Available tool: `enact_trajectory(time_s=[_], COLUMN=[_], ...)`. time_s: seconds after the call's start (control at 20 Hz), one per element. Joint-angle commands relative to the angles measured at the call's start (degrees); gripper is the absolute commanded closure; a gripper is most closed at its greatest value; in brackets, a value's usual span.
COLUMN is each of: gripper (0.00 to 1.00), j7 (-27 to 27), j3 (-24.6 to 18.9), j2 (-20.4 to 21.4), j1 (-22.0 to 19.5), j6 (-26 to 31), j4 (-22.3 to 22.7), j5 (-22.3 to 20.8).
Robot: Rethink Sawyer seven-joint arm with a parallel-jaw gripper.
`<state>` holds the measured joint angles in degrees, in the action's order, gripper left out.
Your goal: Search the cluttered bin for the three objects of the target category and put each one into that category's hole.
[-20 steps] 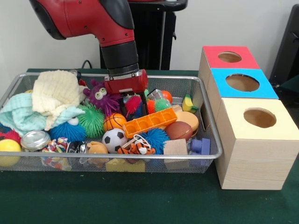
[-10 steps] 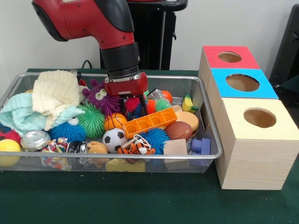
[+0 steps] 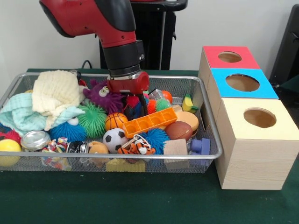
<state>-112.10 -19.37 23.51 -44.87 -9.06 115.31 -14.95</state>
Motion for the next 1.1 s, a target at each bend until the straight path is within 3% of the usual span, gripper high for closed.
enact_trajectory(time_s=[0.05, 0.25, 0.35, 0.65, 1.1], gripper=[0.0, 0.0, 0.0, 0.0, 0.0], j7=[-21.4, -23.1, -24.0, -27.9, -31.8], j3=[7.0, 6.7, 6.1, 4.4, 2.4], j2=[-7.9, -7.3, -8.1, -10.3, -9.2], j1=[0.2, 0.8, 0.6, 0.7, 2.6], j6=[7.7, 5.2, 2.0, -4.5, -5.3], j4=[14.0, 17.6, 18.9, 21.3, 23.3], j5=[12.5, 19.2, 20.5, 21.9, 23.3])
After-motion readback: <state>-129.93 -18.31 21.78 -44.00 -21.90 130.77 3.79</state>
